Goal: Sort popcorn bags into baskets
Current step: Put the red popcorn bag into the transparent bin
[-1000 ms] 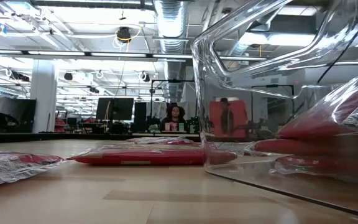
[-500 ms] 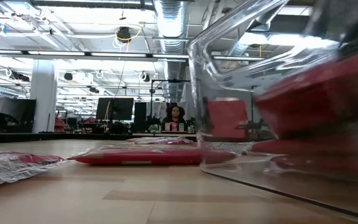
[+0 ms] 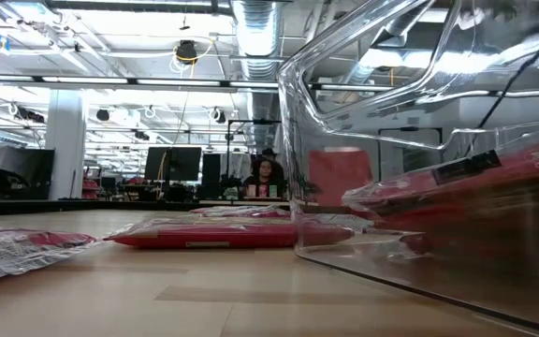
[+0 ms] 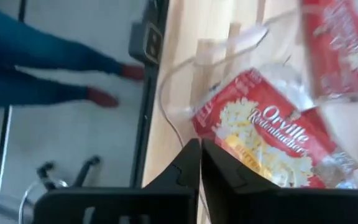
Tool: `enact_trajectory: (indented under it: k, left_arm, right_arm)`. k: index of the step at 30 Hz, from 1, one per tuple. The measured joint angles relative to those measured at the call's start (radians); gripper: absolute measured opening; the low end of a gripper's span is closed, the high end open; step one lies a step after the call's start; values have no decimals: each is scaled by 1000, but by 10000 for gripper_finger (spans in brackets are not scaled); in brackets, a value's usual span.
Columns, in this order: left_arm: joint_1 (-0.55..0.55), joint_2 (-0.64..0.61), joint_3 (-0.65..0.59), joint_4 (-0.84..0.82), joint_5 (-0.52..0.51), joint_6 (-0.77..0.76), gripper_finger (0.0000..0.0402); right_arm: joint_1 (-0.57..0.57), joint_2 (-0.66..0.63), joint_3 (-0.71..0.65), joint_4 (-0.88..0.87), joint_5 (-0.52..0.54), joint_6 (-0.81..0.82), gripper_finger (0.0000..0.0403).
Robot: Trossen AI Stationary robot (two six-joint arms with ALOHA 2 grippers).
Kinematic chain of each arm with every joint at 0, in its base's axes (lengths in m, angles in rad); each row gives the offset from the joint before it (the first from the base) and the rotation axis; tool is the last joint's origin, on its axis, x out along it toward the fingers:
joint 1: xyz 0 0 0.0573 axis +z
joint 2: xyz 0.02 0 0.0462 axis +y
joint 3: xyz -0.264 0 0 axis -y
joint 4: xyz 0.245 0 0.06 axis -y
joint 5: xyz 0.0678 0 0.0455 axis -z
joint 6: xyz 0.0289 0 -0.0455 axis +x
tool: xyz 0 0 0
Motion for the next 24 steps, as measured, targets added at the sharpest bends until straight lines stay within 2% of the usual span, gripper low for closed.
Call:
enact_trajectory:
  k: [3,5,9,12,16,19,24]
  left_arm:
    - [-42,46,-13,-92,67,-78,168]
    - [-74,85,-22,-139,149,-162,169]
    - [-161,160,-44,-156,274,-320,183]
    - [-233,202,-71,-153,268,-497,210]
    - [-297,241,-125,-150,204,-728,258]
    - [-292,264,-182,-74,223,-749,289]
    - [-256,323,-274,127,162,-750,310]
  right_arm:
    - [30,-47,0,1,80,21,46]
    - [52,-61,0,1,137,26,48]
    - [79,-61,0,-1,162,26,53]
    - [85,-47,-2,3,169,34,58]
    - [84,-47,-42,39,168,35,65]
    - [80,-46,-63,39,168,37,71]
    - [74,-46,-92,70,165,59,81]
